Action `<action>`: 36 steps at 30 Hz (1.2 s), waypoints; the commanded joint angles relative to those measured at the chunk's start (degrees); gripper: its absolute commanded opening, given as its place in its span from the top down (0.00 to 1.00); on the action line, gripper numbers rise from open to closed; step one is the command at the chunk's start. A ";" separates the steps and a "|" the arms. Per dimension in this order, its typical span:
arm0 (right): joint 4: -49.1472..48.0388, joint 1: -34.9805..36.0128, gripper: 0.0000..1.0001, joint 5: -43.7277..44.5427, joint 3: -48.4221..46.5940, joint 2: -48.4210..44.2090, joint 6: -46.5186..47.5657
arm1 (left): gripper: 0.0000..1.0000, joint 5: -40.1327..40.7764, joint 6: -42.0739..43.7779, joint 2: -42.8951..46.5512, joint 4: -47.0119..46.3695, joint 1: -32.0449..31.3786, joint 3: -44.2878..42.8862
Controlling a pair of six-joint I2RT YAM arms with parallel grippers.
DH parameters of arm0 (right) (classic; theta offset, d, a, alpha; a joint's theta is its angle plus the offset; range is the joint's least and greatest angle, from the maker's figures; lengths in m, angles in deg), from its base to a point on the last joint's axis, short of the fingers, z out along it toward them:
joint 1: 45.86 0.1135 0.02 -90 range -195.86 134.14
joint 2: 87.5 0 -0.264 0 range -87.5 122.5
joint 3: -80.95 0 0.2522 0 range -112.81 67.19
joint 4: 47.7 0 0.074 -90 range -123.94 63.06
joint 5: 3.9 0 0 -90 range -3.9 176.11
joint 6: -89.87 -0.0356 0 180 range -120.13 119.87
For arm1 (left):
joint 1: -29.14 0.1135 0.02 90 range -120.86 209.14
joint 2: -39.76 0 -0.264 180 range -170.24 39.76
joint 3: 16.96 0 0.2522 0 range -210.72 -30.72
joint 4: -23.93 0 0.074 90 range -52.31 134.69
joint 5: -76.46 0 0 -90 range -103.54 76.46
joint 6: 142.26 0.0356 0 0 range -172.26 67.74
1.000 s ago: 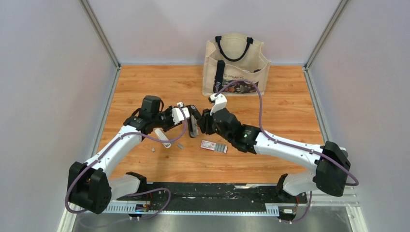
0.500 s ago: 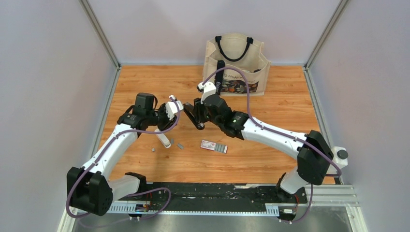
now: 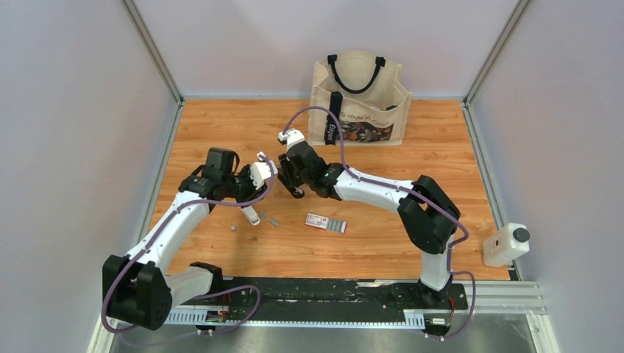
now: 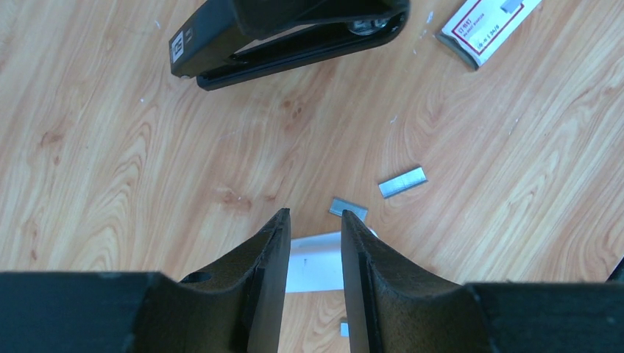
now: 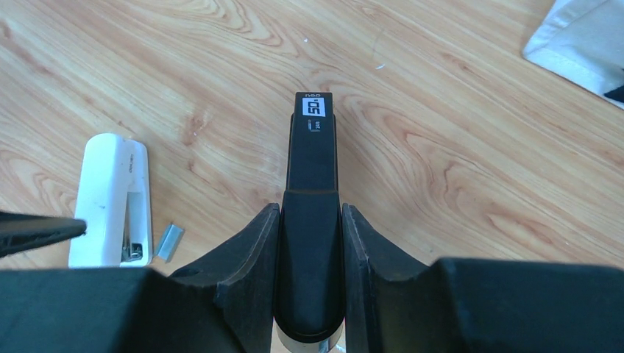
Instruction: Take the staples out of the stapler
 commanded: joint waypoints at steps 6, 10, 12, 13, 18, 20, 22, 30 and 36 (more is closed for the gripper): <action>-8.74 -3.11 0.95 -4.21 -4.30 3.30 -0.08 | 0.59 -1.83 10.68 -2.50 4.09 -1.07 -0.61; -9.88 -4.00 0.82 -5.70 -2.45 2.78 -0.96 | 0.59 1.94 14.74 -6.10 5.33 -4.15 -1.66; -11.02 -4.26 0.67 -6.32 -0.78 2.08 -1.40 | 0.59 2.56 15.35 -8.47 4.54 -5.02 -2.02; -11.46 -4.35 0.64 -6.50 -0.17 1.38 -1.67 | 0.59 3.61 15.27 -9.18 3.23 -5.29 -2.45; -14.36 -4.78 0.41 -7.81 4.31 -0.91 -2.90 | 0.59 5.11 17.10 -13.66 2.43 -5.73 -4.65; -14.98 -5.05 0.35 -8.69 5.02 -1.35 -3.25 | 0.59 6.51 19.48 -15.07 2.95 -5.91 -5.70; -15.50 -5.31 0.35 -9.04 6.16 -1.53 -3.60 | 0.59 7.74 22.10 -15.95 4.18 -5.91 -6.84; -20.69 -6.28 0.35 -9.84 13.71 -8.81 -5.27 | 0.61 12.14 34.50 -18.94 8.23 -6.00 -7.82; -22.36 -6.46 0.35 -7.20 20.66 -14.44 -4.66 | 0.63 11.71 45.76 -19.12 8.67 -6.08 -5.36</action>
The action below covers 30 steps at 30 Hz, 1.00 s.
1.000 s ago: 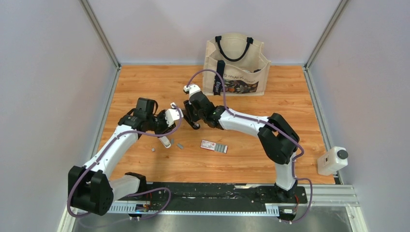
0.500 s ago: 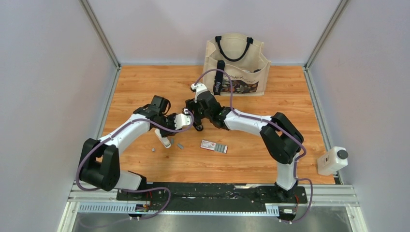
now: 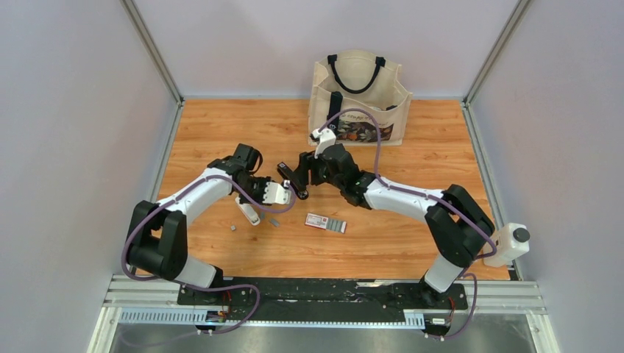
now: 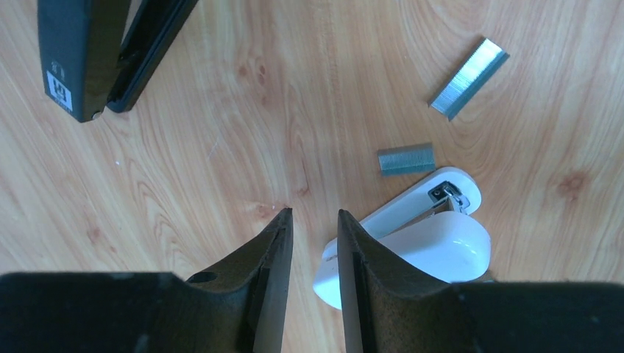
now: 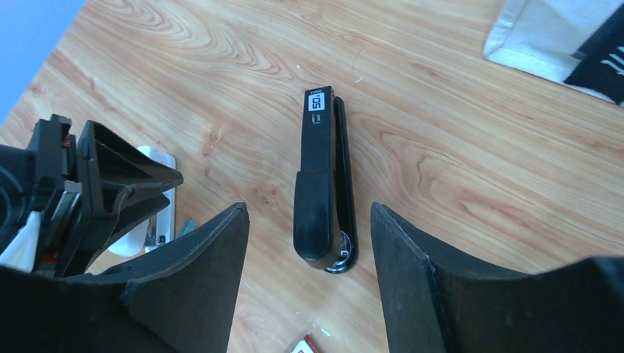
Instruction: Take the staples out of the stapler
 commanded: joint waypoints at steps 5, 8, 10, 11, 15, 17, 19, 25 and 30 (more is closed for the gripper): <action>-5.23 -0.71 0.36 2.49 6.63 -8.43 -0.59 | 0.64 -2.05 17.46 -1.44 3.43 -0.38 1.79; -5.58 -0.89 0.36 2.57 7.86 -9.22 -0.77 | 0.65 -5.03 23.00 -1.88 4.92 -0.38 2.50; -5.76 -0.97 0.36 2.57 8.82 -9.40 -1.03 | 0.65 -6.18 27.12 -2.58 6.50 -0.38 1.98; -6.11 -1.06 0.36 2.57 9.18 -9.66 -1.21 | 0.65 -6.53 27.93 -3.63 7.29 -0.38 1.36; -7.08 -1.59 0.36 2.31 10.49 -10.10 -1.73 | 0.66 -6.89 34.42 -5.40 12.65 -0.38 -0.84; -7.60 -1.85 0.36 1.96 11.02 -10.19 -2.09 | 0.66 -6.80 35.40 -6.01 13.36 -0.64 -1.02; -7.87 -1.94 0.36 1.70 11.29 -10.02 -2.26 | 0.66 -6.89 35.58 -6.54 13.54 -0.91 -1.28; -8.66 -2.21 0.36 0.99 11.81 -10.10 -2.70 | 0.66 -6.18 35.58 -7.33 13.45 -1.26 -2.60; -9.19 -2.21 0.36 0.38 11.99 -9.84 -3.14 | 0.65 -5.57 36.01 -7.33 14.24 -1.26 -3.65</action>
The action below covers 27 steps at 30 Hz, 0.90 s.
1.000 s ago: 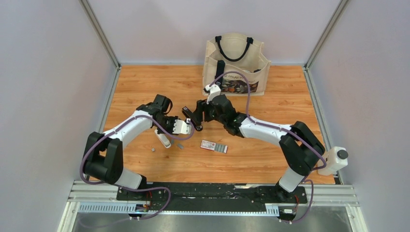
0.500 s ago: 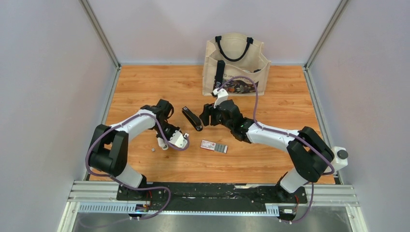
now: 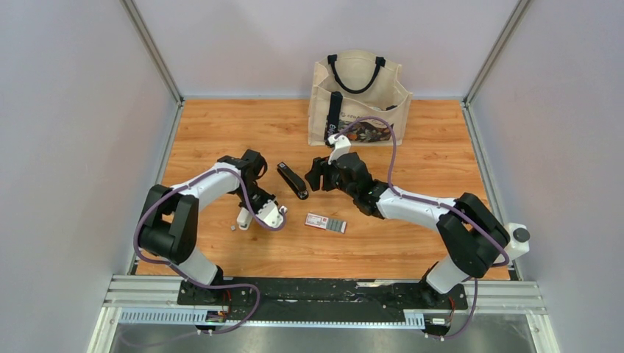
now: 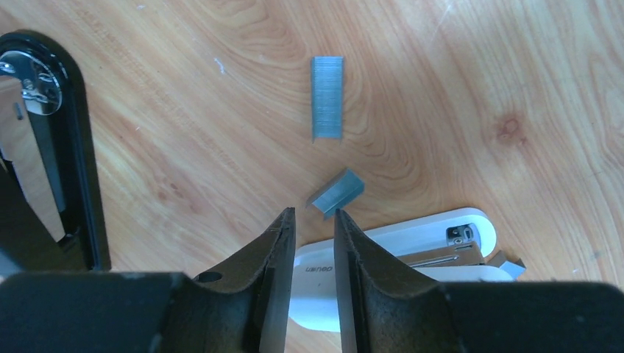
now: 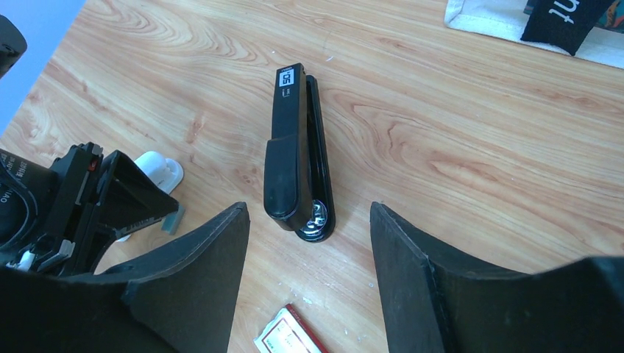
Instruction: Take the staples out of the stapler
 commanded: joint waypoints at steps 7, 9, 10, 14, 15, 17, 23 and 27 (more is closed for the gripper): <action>-3.70 -0.22 0.36 -0.98 0.50 -1.58 -0.98 | 0.23 2.14 9.12 -0.16 3.19 -0.60 -0.72; -3.79 -0.30 0.36 -0.89 0.50 -1.49 -0.98 | 0.23 2.32 9.56 -0.42 3.01 -0.95 -0.89; -3.88 -0.30 0.36 -0.89 0.50 -1.49 -1.07 | 0.23 2.15 9.48 -0.51 3.10 -1.22 -1.07; -4.05 -0.30 0.37 -0.81 0.67 -1.49 -1.33 | 0.24 1.62 8.95 -1.13 2.66 -2.01 -1.60; -4.05 -0.39 0.38 -0.89 0.67 -1.40 -1.33 | 0.25 1.88 9.04 -1.13 2.57 -2.27 -1.60; -4.05 -0.48 0.39 -0.72 0.67 -1.23 -1.68 | 0.28 2.14 9.12 -1.48 2.14 -2.71 -1.51; -4.14 -0.92 0.40 -0.72 1.02 -1.40 -2.03 | 0.38 4.34 9.91 -2.27 0.03 -3.51 -0.37; -4.23 -1.01 0.41 -0.89 1.20 -1.49 -2.30 | 0.41 5.66 9.65 -2.62 -1.29 -3.51 0.07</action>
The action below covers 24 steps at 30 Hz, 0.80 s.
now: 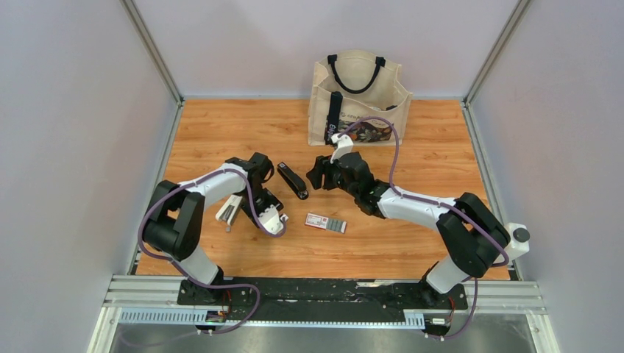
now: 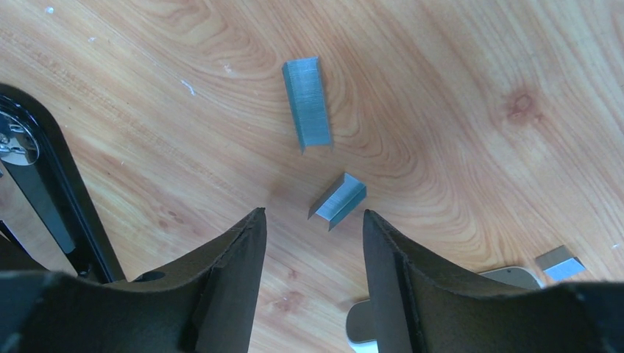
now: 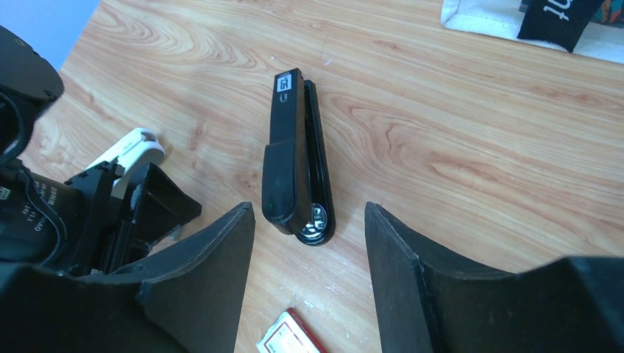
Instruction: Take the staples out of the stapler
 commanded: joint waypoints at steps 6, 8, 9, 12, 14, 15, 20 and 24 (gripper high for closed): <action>-2.90 -0.26 0.42 -0.37 0.76 -1.31 -0.59 | 0.47 -0.68 2.70 -0.55 -1.10 -0.82 0.12; -2.90 -0.26 0.42 -0.28 0.85 -1.40 -0.68 | 0.48 -1.21 2.08 -0.02 -0.40 -1.43 0.29; -2.90 -0.35 0.42 -0.37 0.76 -1.32 -0.77 | 0.48 -1.56 1.99 0.15 0.04 -1.78 0.64; -2.90 -0.26 0.42 -0.37 0.76 -1.31 -0.77 | 0.48 -1.65 1.73 0.86 0.39 -1.96 1.52; -2.90 -0.26 0.42 -0.37 0.76 -1.31 -0.86 | 0.48 -1.82 1.64 1.30 1.01 -2.05 1.87; -2.81 -0.26 0.42 -0.46 0.76 -1.31 -0.86 | 0.48 -1.74 1.64 1.47 1.18 -2.05 2.05; -2.90 -0.35 0.43 -0.37 0.76 -1.49 -0.94 | 0.48 -1.04 0.94 2.26 0.58 -2.05 3.10; -2.98 -0.35 0.44 -0.19 0.94 -1.49 -1.03 | 0.53 -1.39 0.41 2.09 0.22 -2.22 3.10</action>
